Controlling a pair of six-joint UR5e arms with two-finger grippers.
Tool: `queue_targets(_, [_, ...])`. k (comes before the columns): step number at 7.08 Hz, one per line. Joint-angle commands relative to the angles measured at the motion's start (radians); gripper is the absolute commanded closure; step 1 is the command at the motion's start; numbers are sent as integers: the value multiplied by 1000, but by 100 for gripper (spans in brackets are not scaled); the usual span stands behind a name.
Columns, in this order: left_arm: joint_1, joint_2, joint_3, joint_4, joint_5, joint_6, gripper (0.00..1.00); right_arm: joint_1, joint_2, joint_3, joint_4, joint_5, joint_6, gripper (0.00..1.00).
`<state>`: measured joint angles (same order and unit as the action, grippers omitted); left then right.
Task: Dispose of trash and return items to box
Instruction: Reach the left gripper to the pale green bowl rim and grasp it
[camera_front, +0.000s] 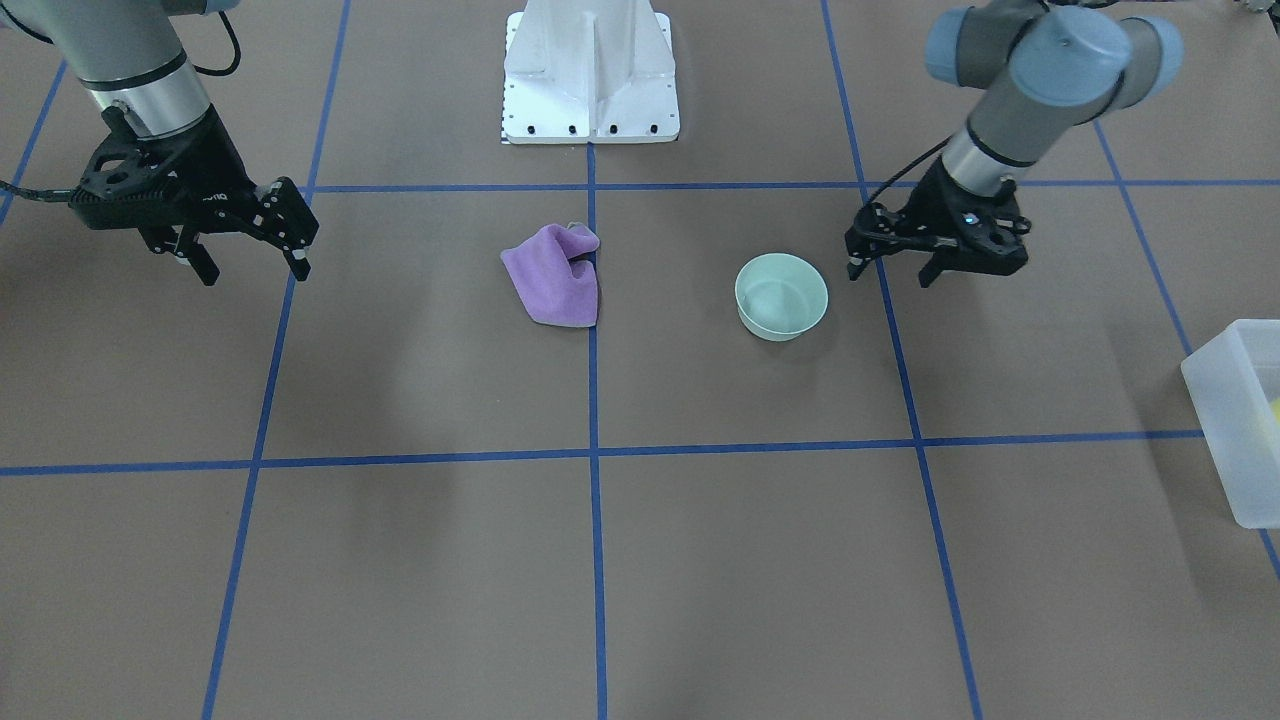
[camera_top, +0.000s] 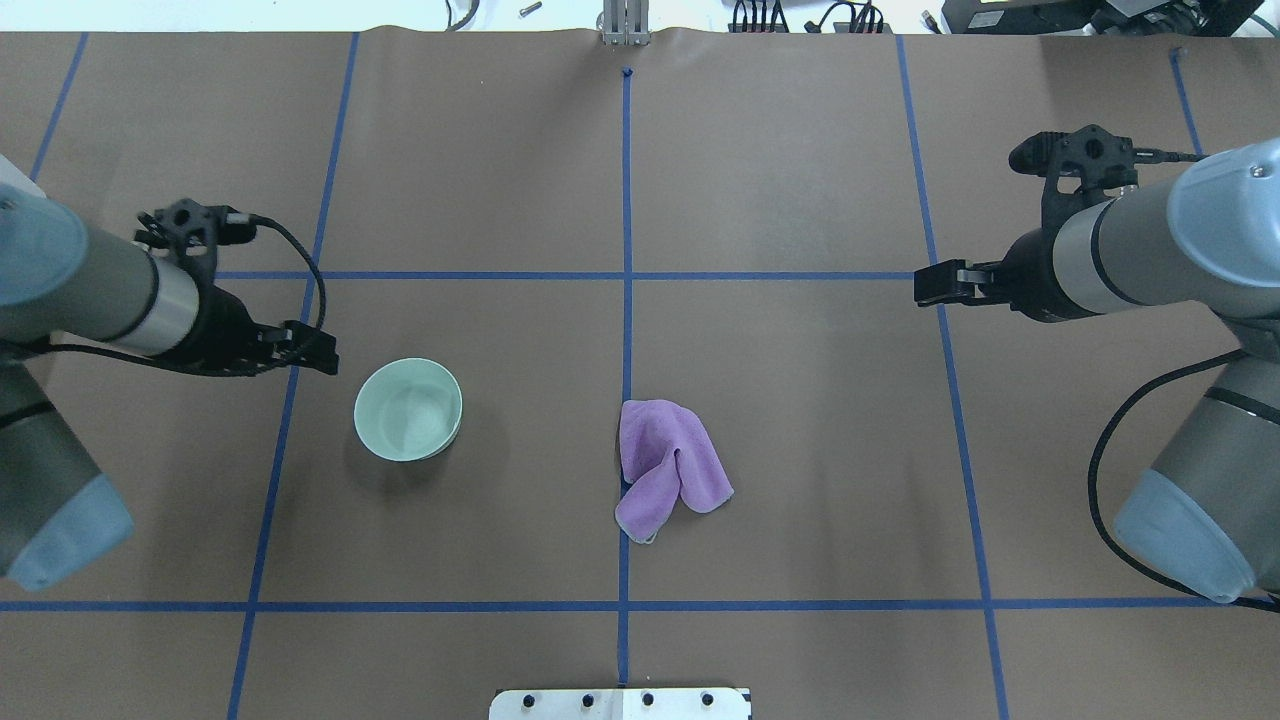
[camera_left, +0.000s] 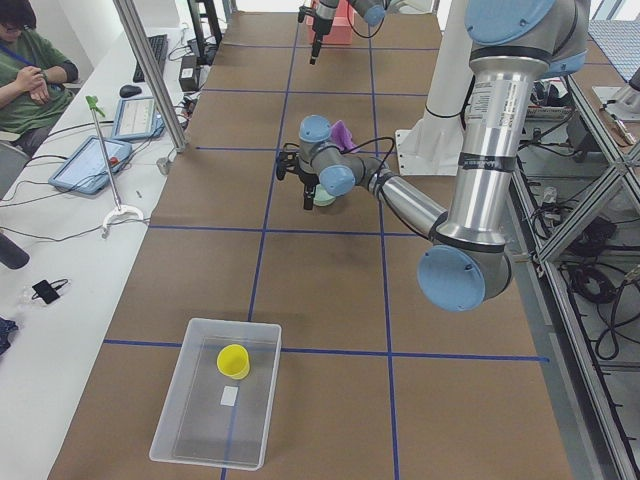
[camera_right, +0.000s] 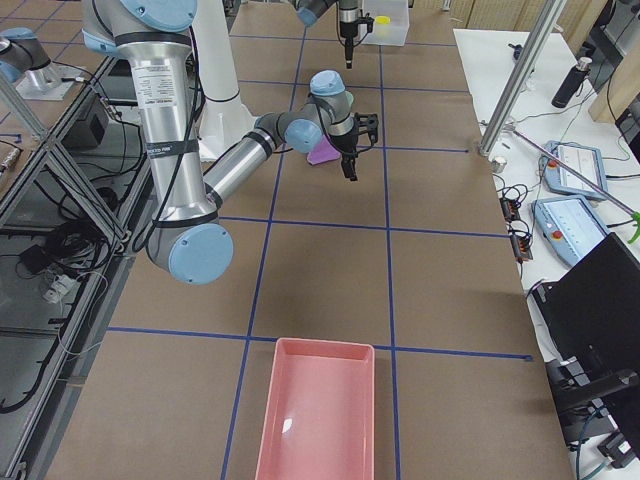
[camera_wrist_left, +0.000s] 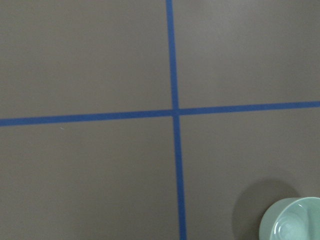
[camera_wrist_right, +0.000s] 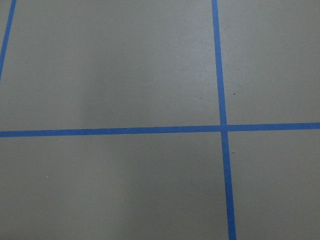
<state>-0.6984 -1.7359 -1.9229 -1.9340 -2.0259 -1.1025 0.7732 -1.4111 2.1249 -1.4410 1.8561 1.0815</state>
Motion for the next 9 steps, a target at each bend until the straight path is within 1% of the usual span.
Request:
queue_targets(1, [137, -33, 33, -10, 101, -60, 24, 0, 1, -2, 1, 0, 0, 0])
queue_targets(2, [137, -63, 77, -11, 101, -60, 31, 0, 1, -2, 1, 0, 0, 0])
queue_targets(3, [137, -80, 117, -23, 99, -59, 34, 0, 1, -2, 1, 0, 0, 0])
queue_targets(4, [135, -79, 155, -75, 99, -57, 35, 0, 1, -2, 1, 0, 0, 0])
queue_targets(5, [135, -79, 168, -100, 99, -62, 61, 0, 1, -2, 1, 0, 0, 0])
queue_targets(6, [132, -79, 153, -102, 99, -63, 100, 0, 1, -2, 1, 0, 0, 0])
queue_targets(8, [93, -71, 87, -95, 90, -59, 100, 0, 1, -2, 1, 0, 0, 0])
queue_targets(9, [39, -62, 68, -89, 55, -54, 100, 0, 1, -3, 1, 0, 0, 0])
